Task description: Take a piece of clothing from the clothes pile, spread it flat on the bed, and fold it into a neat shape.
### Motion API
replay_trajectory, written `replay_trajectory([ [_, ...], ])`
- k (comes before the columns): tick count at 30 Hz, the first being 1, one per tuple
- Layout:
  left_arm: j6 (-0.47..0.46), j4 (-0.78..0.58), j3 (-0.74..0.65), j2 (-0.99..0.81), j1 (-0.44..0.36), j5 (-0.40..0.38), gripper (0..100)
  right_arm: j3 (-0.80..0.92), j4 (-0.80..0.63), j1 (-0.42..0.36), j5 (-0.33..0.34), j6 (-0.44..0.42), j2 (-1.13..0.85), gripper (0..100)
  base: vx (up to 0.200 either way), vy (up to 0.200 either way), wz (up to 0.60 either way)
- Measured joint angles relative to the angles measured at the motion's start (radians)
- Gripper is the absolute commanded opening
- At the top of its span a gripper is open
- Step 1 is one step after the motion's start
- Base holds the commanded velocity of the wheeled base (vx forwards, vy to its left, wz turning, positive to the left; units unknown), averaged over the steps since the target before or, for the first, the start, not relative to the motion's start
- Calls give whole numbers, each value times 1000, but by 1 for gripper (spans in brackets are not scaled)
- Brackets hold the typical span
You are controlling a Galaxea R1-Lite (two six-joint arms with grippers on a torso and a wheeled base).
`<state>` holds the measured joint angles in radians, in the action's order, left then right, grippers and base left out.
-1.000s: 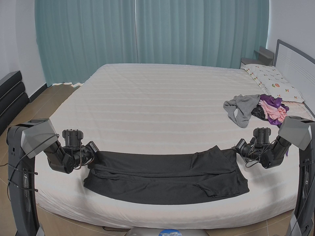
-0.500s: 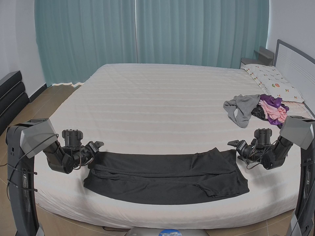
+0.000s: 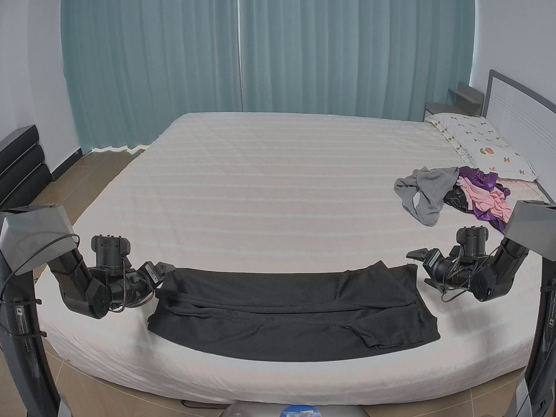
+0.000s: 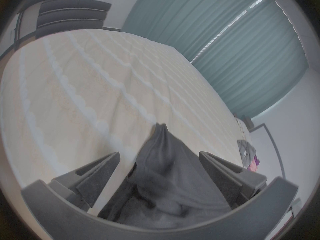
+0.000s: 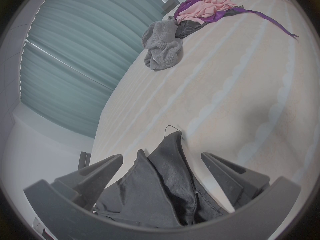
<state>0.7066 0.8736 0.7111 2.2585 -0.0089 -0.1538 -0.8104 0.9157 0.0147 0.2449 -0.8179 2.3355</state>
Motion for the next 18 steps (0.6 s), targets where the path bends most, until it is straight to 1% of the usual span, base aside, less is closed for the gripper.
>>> replay_trajectory([
  [4, -78, -5, -76, -59, -35, -1, 100, 12, 1, -1, -1, 0, -12, 100, 0, 0, 0],
  [10, -91, -11, -128, -102, -102, 7, 100, 21, 1, -6, -1, 1, -19, 100, 0, 0, 0],
  [18, -114, -124, -127, -117, -124, 12, 100, 23, 1, -7, -2, 2, -21, 100, 0, 0, 0],
])
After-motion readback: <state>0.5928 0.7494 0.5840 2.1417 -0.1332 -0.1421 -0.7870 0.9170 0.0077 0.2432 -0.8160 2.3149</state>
